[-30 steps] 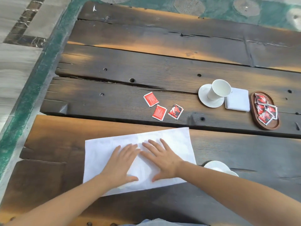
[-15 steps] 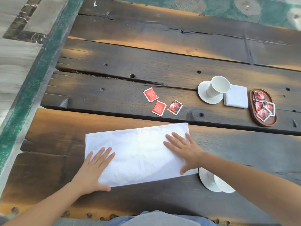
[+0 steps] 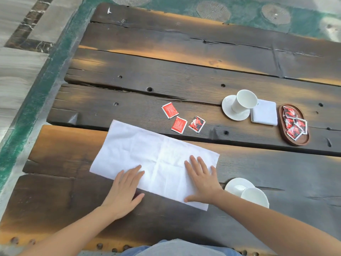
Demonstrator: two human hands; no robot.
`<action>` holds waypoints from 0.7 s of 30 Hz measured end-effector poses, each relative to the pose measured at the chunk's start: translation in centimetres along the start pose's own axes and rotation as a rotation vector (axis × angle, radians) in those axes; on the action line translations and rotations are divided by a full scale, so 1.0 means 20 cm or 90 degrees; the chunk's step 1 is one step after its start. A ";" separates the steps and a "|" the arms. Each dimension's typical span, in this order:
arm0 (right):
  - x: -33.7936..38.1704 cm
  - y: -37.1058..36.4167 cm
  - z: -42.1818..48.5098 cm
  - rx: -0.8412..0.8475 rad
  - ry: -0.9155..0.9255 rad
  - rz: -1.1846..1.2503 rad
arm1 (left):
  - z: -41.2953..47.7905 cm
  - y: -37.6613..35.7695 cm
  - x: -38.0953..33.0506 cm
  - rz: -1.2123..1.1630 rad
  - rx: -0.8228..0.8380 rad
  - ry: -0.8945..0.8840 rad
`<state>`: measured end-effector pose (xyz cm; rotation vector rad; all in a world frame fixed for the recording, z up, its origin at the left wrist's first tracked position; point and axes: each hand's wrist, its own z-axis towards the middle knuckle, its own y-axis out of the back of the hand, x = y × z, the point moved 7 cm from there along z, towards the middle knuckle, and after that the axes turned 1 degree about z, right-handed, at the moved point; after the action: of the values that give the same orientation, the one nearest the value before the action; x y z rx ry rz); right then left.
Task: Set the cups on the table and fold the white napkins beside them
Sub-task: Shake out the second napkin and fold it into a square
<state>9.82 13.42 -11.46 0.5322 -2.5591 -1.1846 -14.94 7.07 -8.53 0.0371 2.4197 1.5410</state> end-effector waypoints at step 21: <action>0.03 -0.04 -0.14 -0.055 0.219 -0.057 | 0.08 0.00 -0.03 0.200 0.066 -0.053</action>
<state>10.60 10.82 -10.18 0.7646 -2.2049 -1.1149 -14.00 8.37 -8.94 0.5139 2.5155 1.4974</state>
